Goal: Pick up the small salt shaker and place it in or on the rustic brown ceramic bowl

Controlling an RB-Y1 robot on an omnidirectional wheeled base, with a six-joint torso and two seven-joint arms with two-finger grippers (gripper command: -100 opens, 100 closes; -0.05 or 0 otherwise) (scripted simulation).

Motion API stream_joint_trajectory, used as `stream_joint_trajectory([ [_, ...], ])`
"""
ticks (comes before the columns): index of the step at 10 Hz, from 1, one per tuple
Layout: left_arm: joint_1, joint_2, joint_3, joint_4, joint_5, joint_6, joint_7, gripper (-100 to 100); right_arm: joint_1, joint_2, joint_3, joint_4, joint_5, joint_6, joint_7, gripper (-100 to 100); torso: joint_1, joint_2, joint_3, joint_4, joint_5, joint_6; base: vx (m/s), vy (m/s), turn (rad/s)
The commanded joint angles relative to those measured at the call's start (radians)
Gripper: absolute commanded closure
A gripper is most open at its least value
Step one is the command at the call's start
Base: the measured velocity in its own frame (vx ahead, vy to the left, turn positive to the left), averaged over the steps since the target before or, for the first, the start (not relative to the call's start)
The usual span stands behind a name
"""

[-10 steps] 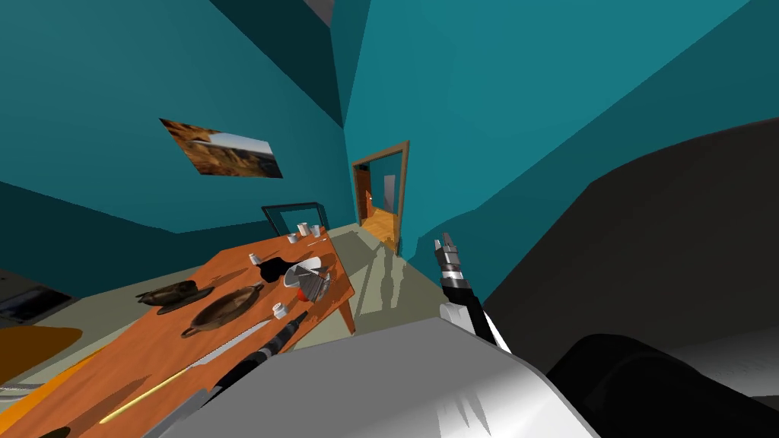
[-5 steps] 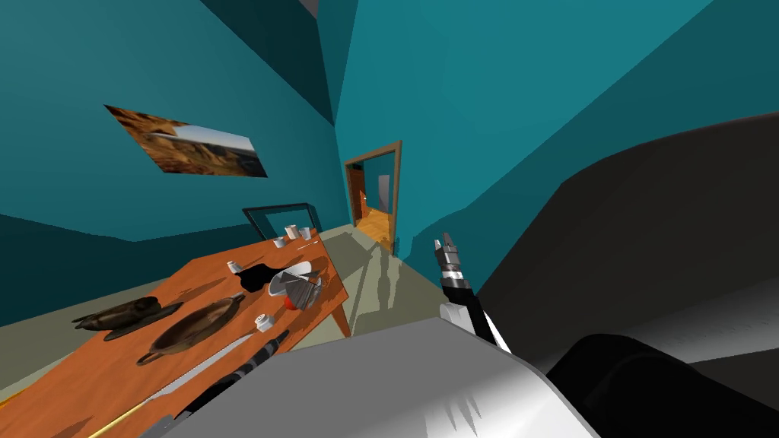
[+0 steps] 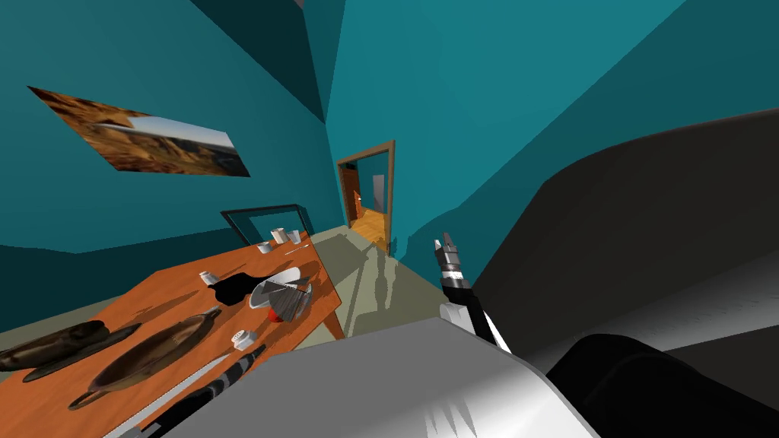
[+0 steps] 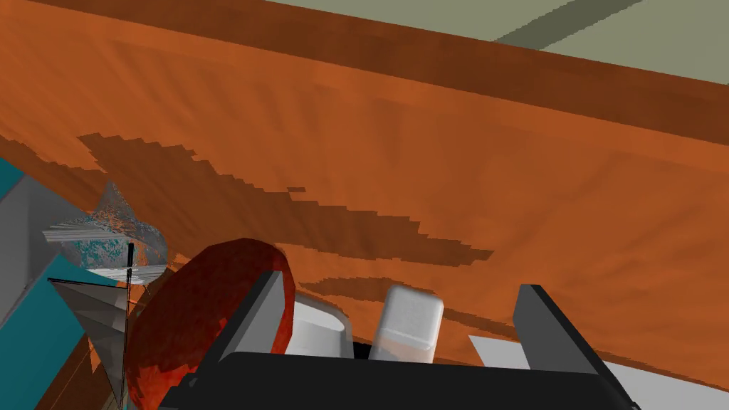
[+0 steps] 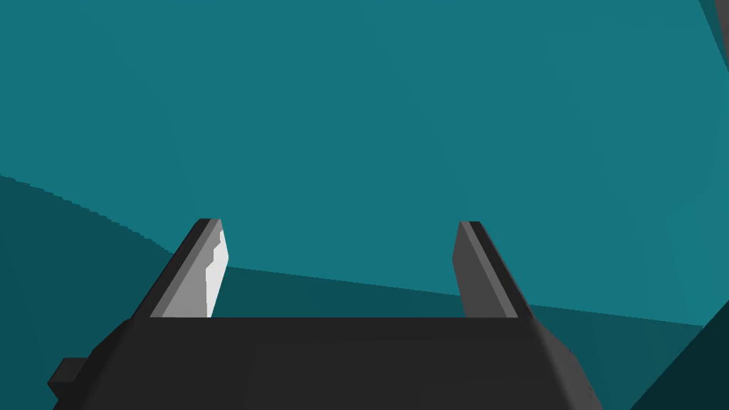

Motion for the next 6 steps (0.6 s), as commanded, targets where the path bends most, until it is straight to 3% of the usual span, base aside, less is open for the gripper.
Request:
stream_joint_trajectory([
  [1,0.001,0.034,-0.014,0.023,0.009,0.034,-0.001,-100,0.0,0.0,0.0,0.0,0.0,0.0,0.0,0,0.0,0.0,0.0,0.0,0.0,0.0,0.04,-0.038,-0.175],
  [6,-0.027,0.087,-0.053,0.129,0.03,0.068,-0.005,-100,0.0,0.0,0.0,0.0,0.0,0.0,0.0,0,0.0,-0.002,-0.001,0.0,0.0,0.0,0.061,-0.027,-0.109],
])
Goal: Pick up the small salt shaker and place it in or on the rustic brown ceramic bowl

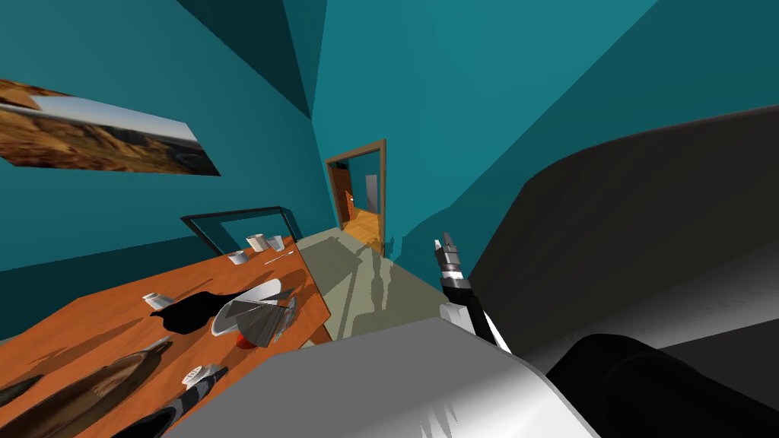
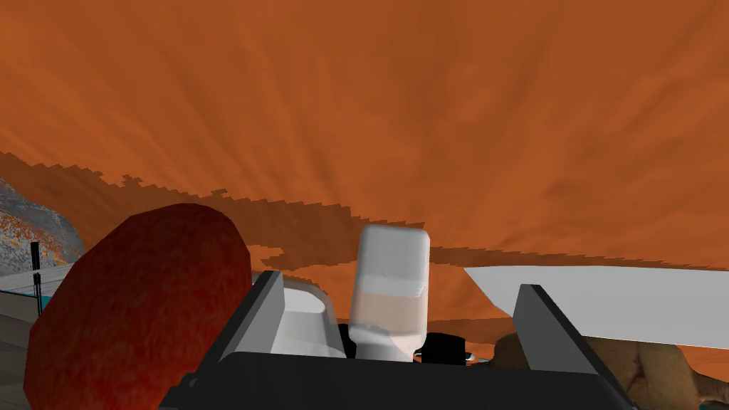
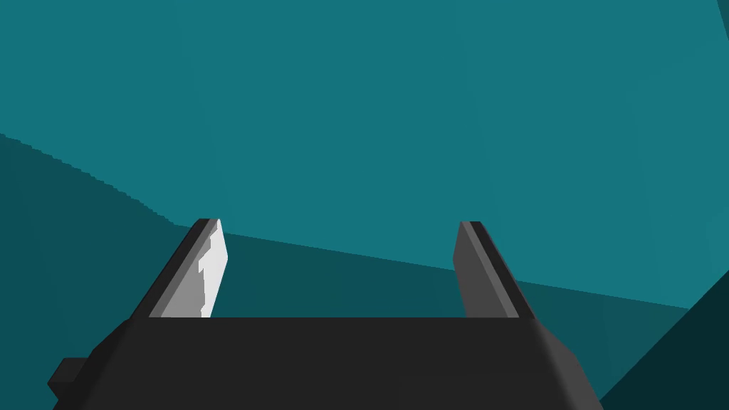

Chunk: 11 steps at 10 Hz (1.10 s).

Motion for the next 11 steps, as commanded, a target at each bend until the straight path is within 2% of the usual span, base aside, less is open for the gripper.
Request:
stream_joint_trajectory([
  [1,-0.006,0.014,-0.008,0.03,0.005,0.012,-0.003,-100,0.0,0.0,0.0,0.0,0.0,0.0,0.0,0,0.0,0.0,0.0,0.0,0.0,0.0,0.067,-0.019,-0.101],
  [2,-0.011,0.021,-0.013,0.043,0.009,0.016,-0.004,-100,0.0,0.0,0.0,0.0,0.0,0.0,0.0,0,0.0,0.0,0.0,0.0,0.0,0.0,0.069,-0.02,-0.084],
  [3,-0.003,0.021,-0.009,0.03,0.008,0.011,-0.002,-100,0.0,0.0,0.0,0.0,0.0,0.0,0.0,0,0.0,0.0,0.0,0.0,0.0,0.0,0.031,-0.008,-0.014],
  [4,-0.004,0.021,-0.009,0.032,0.008,0.011,-0.002,0,0.0,0.0,0.0,0.0,0.0,0.0,0.0,0,0.001,0.002,0.001,0.0,0.0,-0.001,0.006,-0.001,0.003],
  [5,-0.014,0.003,0.0,0.061,0.023,0.004,-0.028,-100,0.0,0.0,0.0,0.0,0.0,0.0,0.0,0,0.001,0.004,0.002,0.001,0.0,-0.001,-0.002,0.013,-0.061],
  [9,-0.044,-0.051,0.028,0.146,0.067,-0.017,-0.107,-100,0.0,0.0,0.0,0.0,0.0,0.0,0.0,0,0.004,0.006,0.004,0.001,0.001,-0.001,-0.019,0.035,-0.079],
  [10,-0.049,-0.059,0.032,0.161,0.075,-0.02,-0.12,-100,0.0,0.0,0.0,0.0,0.0,0.0,0.0,0,0.004,0.006,0.003,0.001,0.001,0.0,-0.013,0.036,-0.064],
  [11,-0.049,-0.052,0.025,0.155,0.07,-0.02,-0.108,-100,0.0,0.0,0.0,0.0,0.0,0.0,0.0,0,0.004,0.006,0.003,0.001,0.001,-0.001,-0.006,0.016,-0.012],
])
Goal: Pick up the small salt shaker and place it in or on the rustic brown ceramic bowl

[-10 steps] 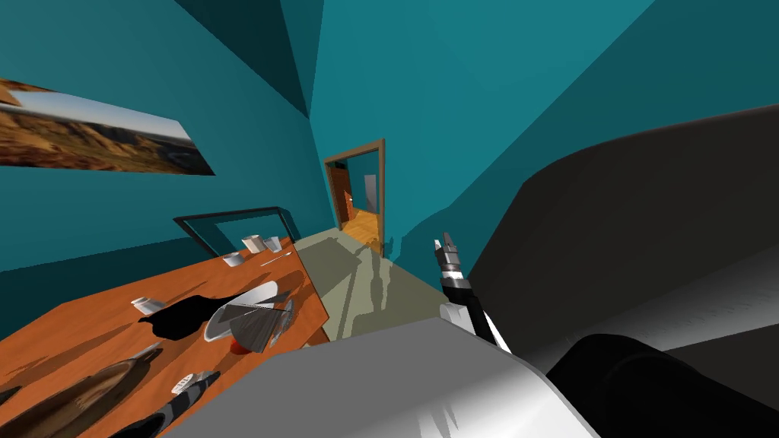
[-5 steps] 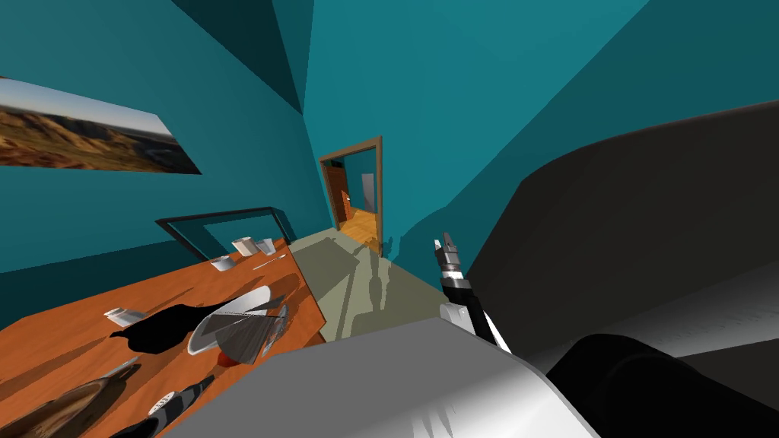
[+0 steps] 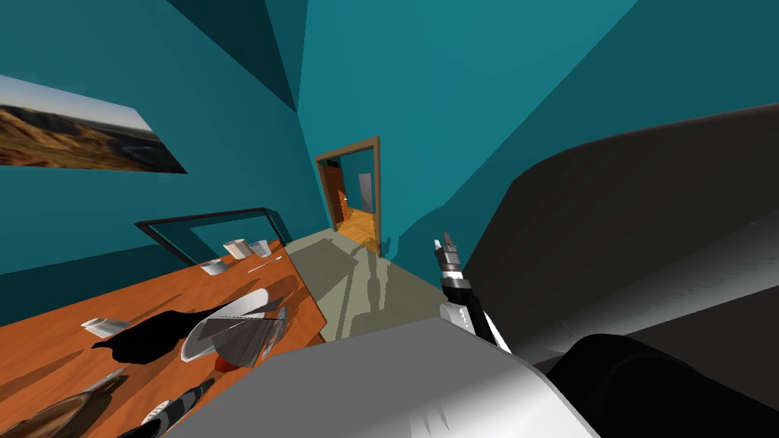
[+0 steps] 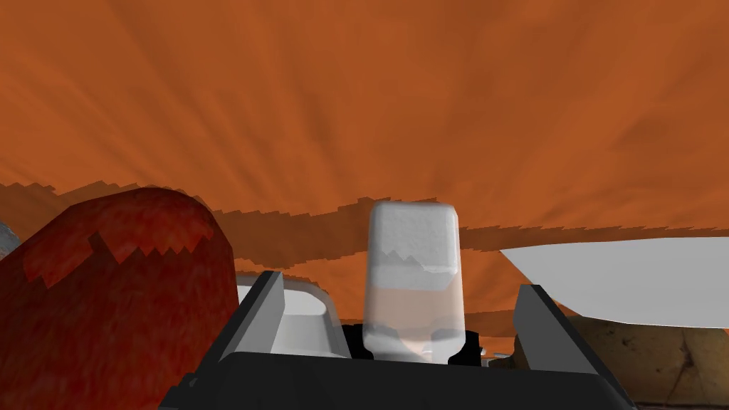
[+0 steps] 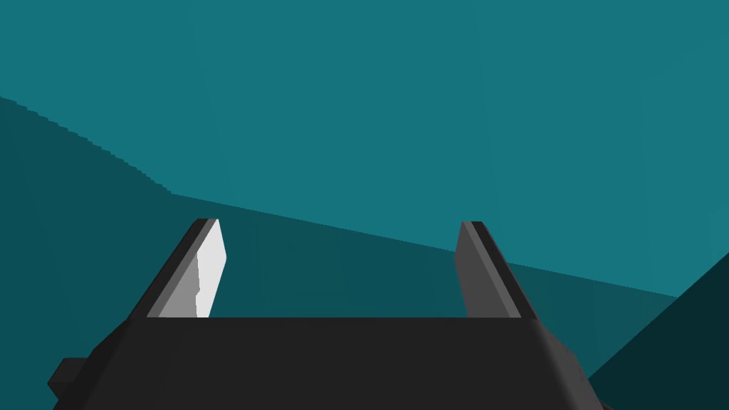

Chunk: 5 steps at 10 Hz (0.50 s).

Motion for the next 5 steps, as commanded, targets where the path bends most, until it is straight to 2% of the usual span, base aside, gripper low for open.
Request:
stream_joint_trajectory([
  [1,0.0,0.0,0.0,0.0,0.0,0.0,0.0,100,0.0,0.0,0.0,0.0,0.0,0.0,0.0,0,0.0,0.0,0.0,0.0,0.0,0.0,0.0,0.0,0.0],
  [5,0.001,0.0,0.0,0.001,0.001,0.002,0.001,100,0.0,0.0,0.0,0.0,0.0,0.0,0.0,0,0.0,0.0,0.0,0.0,0.0,0.001,-0.001,0.001,0.003],
])
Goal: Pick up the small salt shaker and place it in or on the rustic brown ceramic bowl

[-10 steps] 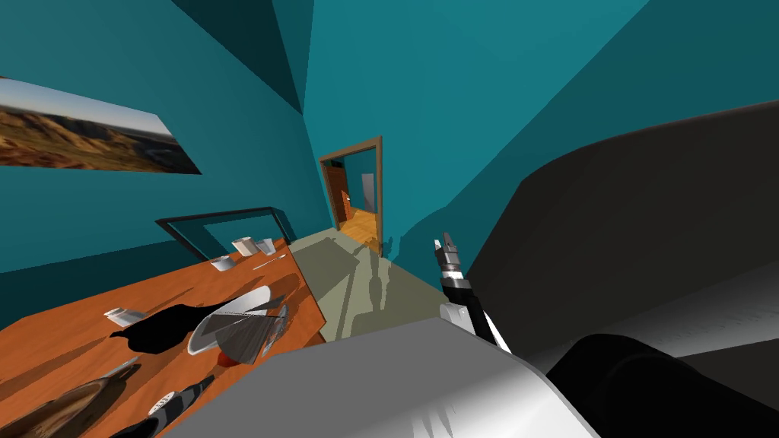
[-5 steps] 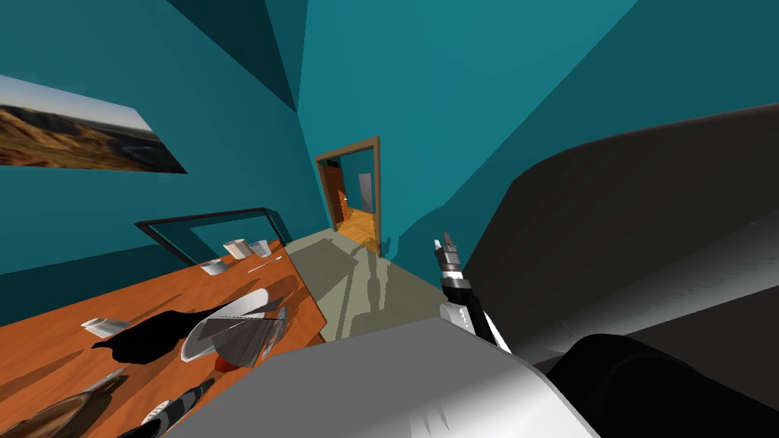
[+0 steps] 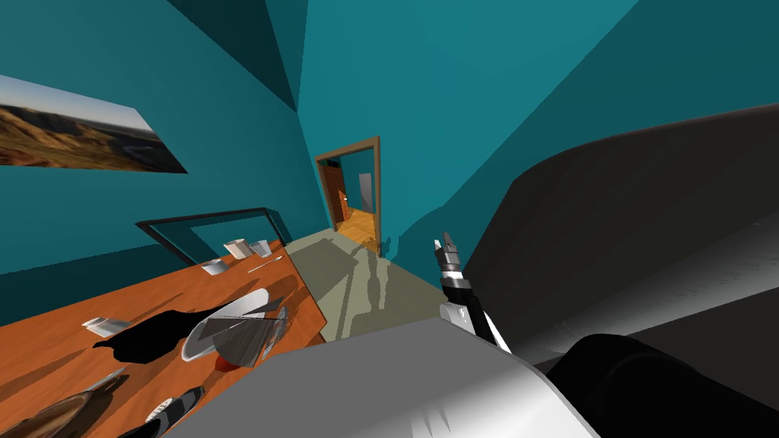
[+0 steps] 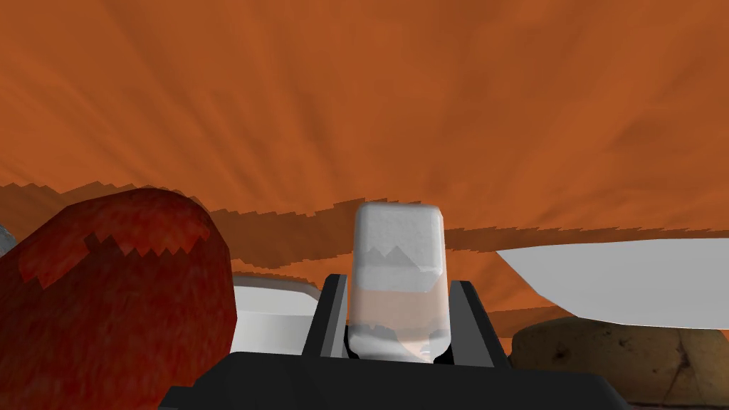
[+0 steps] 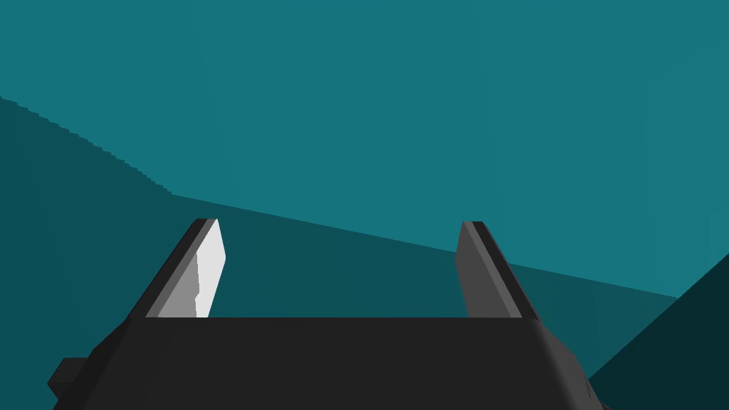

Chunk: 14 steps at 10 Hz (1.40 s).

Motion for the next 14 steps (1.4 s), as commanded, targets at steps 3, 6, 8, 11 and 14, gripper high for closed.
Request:
stream_joint_trajectory([
  [3,0.02,0.03,-0.011,-0.053,-0.027,0.014,0.042,100,0.0,0.0,0.0,0.0,0.0,0.0,0.0,0,-0.001,-0.001,0.0,0.0,-0.001,-0.001,0.011,-0.021,0.067],
  [6,0.045,0.074,-0.034,-0.124,-0.064,0.031,0.108,100,0.0,0.0,0.0,0.0,0.0,0.0,0.0,0,-0.004,-0.001,-0.001,-0.001,-0.001,-0.001,0.019,-0.04,0.072],
  [8,0.042,0.068,-0.03,-0.117,-0.056,0.031,0.096,0,0.0,0.0,0.0,0.0,0.0,0.0,0.0,0,-0.002,-0.001,-0.001,-0.001,-0.001,-0.001,0.006,-0.009,0.008],
  [11,0.057,0.037,-0.048,-0.104,-0.07,0.039,0.139,100,0.0,0.0,0.0,0.0,0.0,0.0,0.0,0,-0.006,0.008,0.003,-0.001,0.001,-0.006,-0.095,-0.084,0.146],
  [14,0.064,0.023,-0.054,-0.093,-0.075,0.044,0.163,100,0.0,0.0,0.0,0.0,0.0,0.0,0.0,0,0.0,0.012,0.003,-0.005,0.01,-0.012,-0.104,-0.058,0.083],
])
